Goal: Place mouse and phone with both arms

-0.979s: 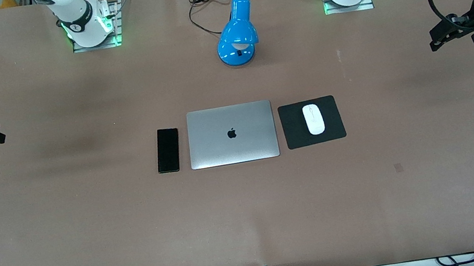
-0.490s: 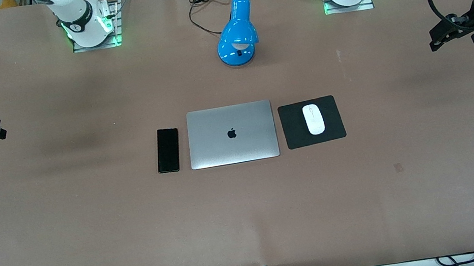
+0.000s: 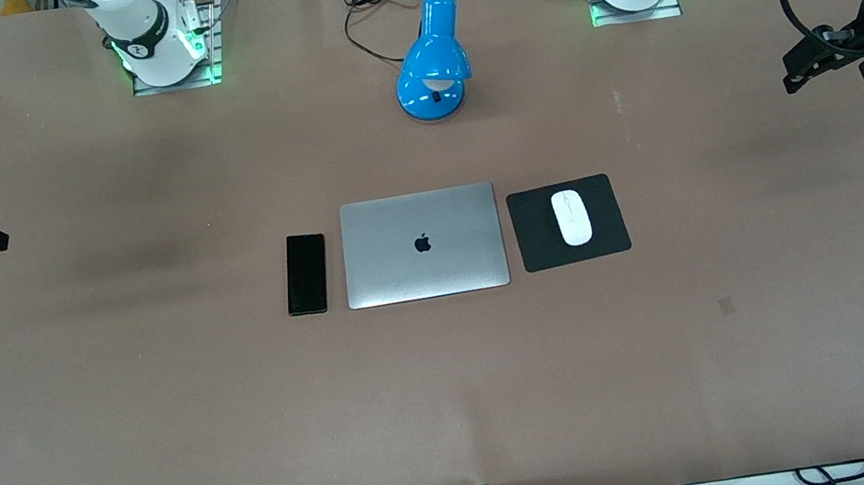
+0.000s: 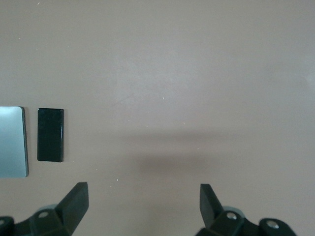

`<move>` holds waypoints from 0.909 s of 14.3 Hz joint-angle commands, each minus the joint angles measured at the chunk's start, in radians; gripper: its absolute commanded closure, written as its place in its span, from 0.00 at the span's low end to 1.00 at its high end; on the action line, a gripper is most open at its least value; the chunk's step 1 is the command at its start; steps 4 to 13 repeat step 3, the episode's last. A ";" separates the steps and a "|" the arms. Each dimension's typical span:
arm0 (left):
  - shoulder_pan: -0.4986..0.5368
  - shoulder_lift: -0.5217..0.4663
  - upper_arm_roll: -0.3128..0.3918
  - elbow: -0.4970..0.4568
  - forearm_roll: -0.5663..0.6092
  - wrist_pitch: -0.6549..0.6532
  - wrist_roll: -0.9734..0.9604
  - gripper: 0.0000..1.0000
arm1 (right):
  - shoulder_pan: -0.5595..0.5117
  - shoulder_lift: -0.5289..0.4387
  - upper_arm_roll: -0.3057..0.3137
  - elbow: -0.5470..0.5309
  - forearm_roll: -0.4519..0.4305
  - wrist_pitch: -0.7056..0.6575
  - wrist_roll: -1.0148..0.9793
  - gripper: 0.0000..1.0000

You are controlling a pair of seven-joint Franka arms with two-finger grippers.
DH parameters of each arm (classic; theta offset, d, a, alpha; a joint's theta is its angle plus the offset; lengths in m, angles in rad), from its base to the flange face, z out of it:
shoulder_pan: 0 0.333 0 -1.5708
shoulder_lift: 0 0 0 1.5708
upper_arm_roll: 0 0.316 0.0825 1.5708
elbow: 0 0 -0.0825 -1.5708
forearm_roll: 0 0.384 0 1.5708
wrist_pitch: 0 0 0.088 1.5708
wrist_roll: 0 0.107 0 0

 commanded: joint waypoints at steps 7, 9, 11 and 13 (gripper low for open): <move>0.003 0.013 -0.001 0.033 0.003 -0.024 0.004 0.00 | -0.015 -0.030 0.016 -0.011 -0.010 -0.032 0.005 0.00; 0.003 0.013 -0.001 0.033 0.003 -0.024 0.004 0.00 | -0.015 -0.030 0.016 -0.011 -0.010 -0.032 0.005 0.00; 0.003 0.013 -0.001 0.033 0.003 -0.024 0.004 0.00 | -0.015 -0.030 0.016 -0.011 -0.010 -0.032 0.005 0.00; 0.003 0.013 -0.001 0.033 0.003 -0.024 0.004 0.00 | -0.015 -0.030 0.016 -0.011 -0.010 -0.032 0.005 0.00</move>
